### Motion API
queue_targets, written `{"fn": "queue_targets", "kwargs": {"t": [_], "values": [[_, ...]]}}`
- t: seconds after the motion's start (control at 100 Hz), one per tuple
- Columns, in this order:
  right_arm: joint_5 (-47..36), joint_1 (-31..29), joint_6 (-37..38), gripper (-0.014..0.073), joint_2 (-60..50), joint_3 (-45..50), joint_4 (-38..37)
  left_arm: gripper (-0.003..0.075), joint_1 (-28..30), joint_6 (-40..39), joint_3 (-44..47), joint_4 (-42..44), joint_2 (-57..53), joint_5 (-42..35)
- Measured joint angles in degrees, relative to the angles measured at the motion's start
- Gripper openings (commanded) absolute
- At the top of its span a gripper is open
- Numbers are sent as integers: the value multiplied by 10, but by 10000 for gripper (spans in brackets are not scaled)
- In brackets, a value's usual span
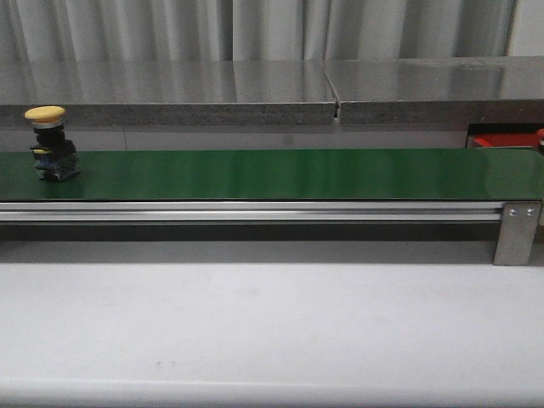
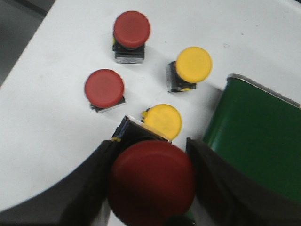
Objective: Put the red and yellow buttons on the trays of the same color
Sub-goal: 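Grasp the red button with the left gripper and set it on the belt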
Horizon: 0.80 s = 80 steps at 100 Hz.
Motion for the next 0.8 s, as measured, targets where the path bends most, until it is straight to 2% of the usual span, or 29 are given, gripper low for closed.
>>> {"fn": "queue_targets", "kwargs": {"t": [0.34, 0.8], "values": [[0, 0, 0, -118, 0, 0, 0, 230, -80, 4, 0, -3, 3, 6], [0, 0, 0, -118, 0, 0, 0, 232, -108, 5, 0, -6, 38, 14]]}}
